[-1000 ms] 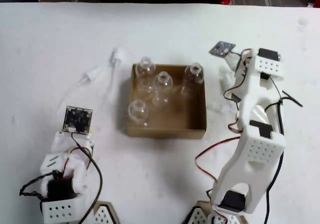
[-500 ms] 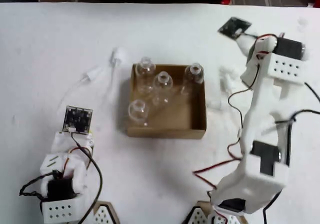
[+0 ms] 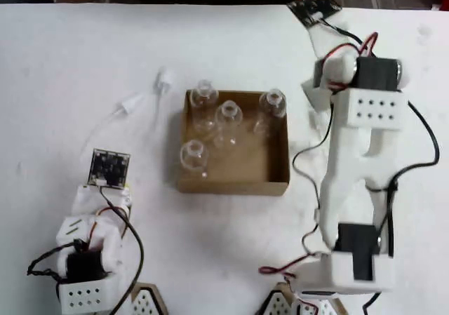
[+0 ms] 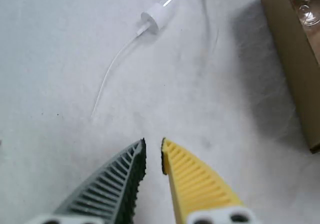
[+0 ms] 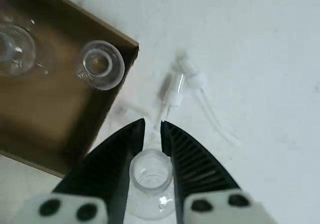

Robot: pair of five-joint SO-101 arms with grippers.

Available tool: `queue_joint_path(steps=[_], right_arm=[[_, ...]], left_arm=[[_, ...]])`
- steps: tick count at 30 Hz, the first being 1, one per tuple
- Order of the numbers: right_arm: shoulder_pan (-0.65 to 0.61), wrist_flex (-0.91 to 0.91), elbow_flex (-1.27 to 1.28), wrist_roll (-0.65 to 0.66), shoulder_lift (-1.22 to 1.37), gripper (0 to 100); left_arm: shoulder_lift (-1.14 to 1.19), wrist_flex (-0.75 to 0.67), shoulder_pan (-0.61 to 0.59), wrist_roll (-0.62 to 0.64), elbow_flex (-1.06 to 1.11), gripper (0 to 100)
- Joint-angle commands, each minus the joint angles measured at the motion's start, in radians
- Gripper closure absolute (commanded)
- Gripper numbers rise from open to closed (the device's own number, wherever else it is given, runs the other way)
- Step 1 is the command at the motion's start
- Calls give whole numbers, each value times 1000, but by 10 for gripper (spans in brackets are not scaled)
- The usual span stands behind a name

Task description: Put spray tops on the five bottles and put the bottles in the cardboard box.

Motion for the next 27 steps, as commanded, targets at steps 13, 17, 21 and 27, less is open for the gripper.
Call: queue_joint_path(steps=[13, 17, 21, 27], right_arm=[[-243, -503, 763, -250, -657, 982], [-291, -677, 1023, -281, -812, 982], [-294, -825, 1232, -316, -928, 982], [-294, -888, 1413, -319, -1066, 982]], left_arm=[[-1, 5, 8, -9, 0, 936], [-1, 5, 8, -9, 0, 936], [-1, 5, 8, -9, 0, 936], [-1, 5, 8, -9, 0, 936]])
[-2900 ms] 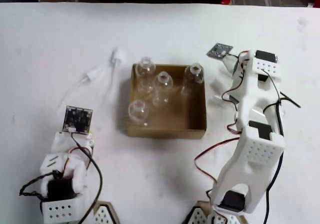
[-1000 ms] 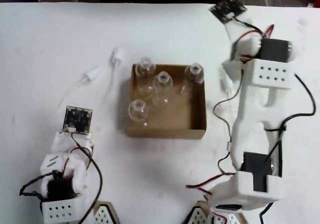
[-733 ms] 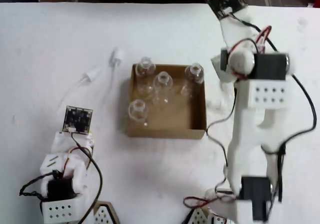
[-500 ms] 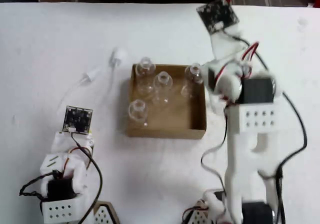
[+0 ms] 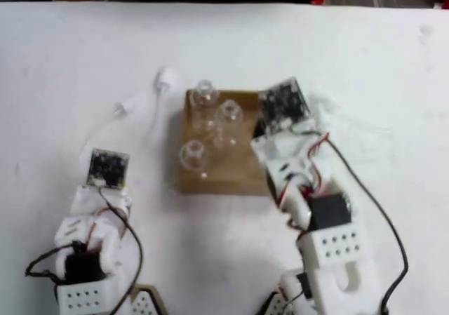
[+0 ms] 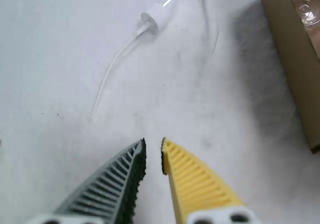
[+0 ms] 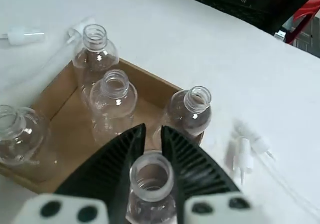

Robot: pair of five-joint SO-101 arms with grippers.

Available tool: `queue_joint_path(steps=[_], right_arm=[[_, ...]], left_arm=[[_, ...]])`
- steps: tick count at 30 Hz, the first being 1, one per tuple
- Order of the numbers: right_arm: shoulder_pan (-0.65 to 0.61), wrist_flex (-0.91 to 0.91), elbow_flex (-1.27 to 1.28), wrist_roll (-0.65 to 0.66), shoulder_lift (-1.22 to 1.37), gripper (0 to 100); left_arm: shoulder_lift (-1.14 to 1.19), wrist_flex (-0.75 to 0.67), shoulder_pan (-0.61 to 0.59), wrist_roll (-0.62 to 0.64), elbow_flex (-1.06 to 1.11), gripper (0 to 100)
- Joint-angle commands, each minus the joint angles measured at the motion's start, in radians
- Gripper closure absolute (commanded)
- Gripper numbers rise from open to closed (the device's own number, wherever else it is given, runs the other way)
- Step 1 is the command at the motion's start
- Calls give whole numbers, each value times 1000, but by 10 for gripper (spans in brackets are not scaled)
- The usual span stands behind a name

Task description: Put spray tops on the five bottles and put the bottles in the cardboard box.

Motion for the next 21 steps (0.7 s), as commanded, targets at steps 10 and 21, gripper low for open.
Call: queue_joint_path(steps=[10, 21], right_arm=[[-22, -117, 239, -81, -275, 982], [-48, -116, 245, -78, -309, 982]], left_arm=[[-1, 5, 10, -9, 0, 936], [-1, 5, 10, -9, 0, 936]])
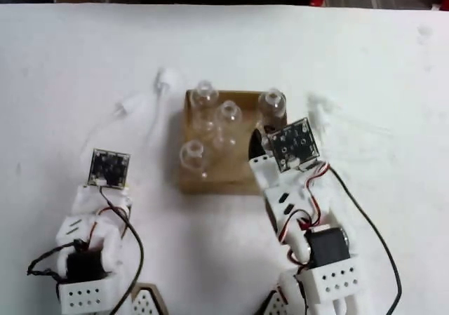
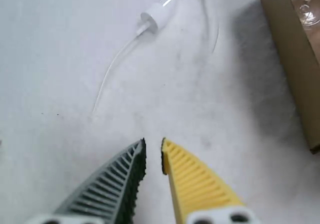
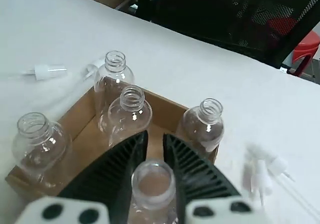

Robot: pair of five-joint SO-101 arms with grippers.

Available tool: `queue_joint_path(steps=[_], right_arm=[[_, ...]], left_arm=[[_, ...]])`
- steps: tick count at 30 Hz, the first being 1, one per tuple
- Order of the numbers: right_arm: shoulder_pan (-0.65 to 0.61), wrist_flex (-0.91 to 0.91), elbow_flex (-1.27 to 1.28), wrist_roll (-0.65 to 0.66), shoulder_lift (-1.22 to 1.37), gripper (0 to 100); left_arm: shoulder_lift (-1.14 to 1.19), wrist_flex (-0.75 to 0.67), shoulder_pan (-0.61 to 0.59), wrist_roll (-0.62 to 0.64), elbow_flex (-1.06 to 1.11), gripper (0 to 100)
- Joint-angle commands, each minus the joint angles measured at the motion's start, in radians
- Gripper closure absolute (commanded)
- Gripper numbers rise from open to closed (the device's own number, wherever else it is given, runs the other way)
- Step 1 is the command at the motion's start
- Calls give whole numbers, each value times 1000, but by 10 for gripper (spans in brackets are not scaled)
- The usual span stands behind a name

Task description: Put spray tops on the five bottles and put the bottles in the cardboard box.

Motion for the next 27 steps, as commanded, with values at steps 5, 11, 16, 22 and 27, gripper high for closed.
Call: queue_joint_path(steps=[5, 11, 16, 22, 27], right_arm=[[1, -16, -2, -9, 36, 982], [-1, -38, 83, -9, 27, 982], [1, -41, 97, -8, 27, 982], [47, -39, 104, -14, 27, 982], [84, -42, 114, -14, 27, 981]], left_arm=[[-1, 5, 10, -9, 0, 936], [-1, 5, 10, -9, 0, 936], [-1, 5, 10, -9, 0, 936], [-1, 5, 10, -9, 0, 936], [-1, 5, 10, -9, 0, 936]])
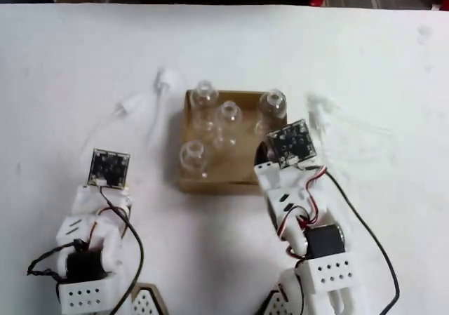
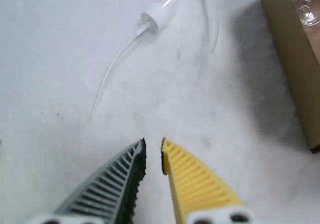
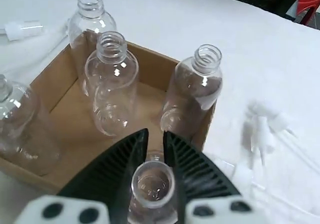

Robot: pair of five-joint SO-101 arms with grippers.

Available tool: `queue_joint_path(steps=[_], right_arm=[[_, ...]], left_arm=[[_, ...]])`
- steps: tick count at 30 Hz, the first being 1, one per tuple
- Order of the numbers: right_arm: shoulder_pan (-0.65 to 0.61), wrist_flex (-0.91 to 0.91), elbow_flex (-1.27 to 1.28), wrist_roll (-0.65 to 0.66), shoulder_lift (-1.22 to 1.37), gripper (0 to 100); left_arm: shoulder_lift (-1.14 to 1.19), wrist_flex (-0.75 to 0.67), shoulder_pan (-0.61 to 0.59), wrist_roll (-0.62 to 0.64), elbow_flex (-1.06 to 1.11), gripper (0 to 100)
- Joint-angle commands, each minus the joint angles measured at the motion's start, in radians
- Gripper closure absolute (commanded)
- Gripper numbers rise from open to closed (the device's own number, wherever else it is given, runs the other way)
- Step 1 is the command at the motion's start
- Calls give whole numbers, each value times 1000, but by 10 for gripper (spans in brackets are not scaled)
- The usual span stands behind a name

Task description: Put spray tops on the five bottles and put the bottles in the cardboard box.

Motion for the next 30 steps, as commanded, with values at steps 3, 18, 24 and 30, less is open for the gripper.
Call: queue_joint_path(steps=[3, 18, 24, 30], right_arm=[[7, -21, 8, -8, -4, 980], [-1, -19, 12, -12, -4, 850], [8, 16, -75, -43, -25, 847], [81, 231, -319, -161, -174, 846]], left_arm=[[-1, 5, 10, -9, 0, 936], [-1, 5, 10, -9, 0, 936], [-1, 0, 10, -9, 0, 936], [-1, -2, 10, -9, 0, 936]])
